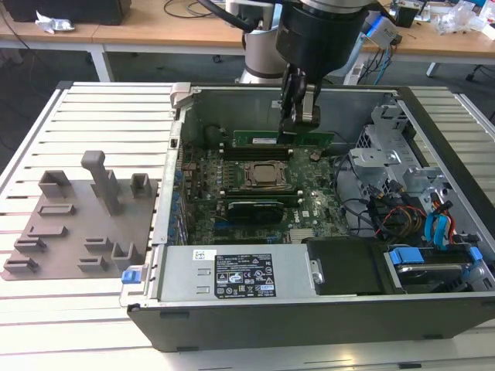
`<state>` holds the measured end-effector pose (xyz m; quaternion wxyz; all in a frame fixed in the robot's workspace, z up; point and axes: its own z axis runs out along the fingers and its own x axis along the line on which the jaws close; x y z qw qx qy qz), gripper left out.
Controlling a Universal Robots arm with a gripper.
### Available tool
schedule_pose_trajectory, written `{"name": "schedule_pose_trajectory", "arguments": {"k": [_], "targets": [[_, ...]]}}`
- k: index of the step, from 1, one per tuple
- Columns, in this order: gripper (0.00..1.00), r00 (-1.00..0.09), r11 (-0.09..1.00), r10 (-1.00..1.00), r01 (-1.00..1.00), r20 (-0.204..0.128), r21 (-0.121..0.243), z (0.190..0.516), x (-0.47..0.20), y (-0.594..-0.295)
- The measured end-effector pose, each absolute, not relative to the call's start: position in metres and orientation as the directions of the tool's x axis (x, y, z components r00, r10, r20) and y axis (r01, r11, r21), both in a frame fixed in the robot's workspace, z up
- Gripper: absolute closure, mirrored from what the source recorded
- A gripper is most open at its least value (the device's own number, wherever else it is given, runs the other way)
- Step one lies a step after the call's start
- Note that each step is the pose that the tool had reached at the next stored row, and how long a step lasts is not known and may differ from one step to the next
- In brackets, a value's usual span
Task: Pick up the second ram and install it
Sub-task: 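Pick up the second ram and move it above second insertion slot, then insert the second ram into the second slot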
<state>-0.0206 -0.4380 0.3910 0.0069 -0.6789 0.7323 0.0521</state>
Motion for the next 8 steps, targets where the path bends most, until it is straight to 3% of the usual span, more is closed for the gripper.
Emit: {"name": "schedule_pose_trajectory", "arguments": {"k": [8], "targets": [[0.87,-0.078,0.073,-0.994,-0.995,-0.081,0.067,0.375,-0.021,-0.438]]}}
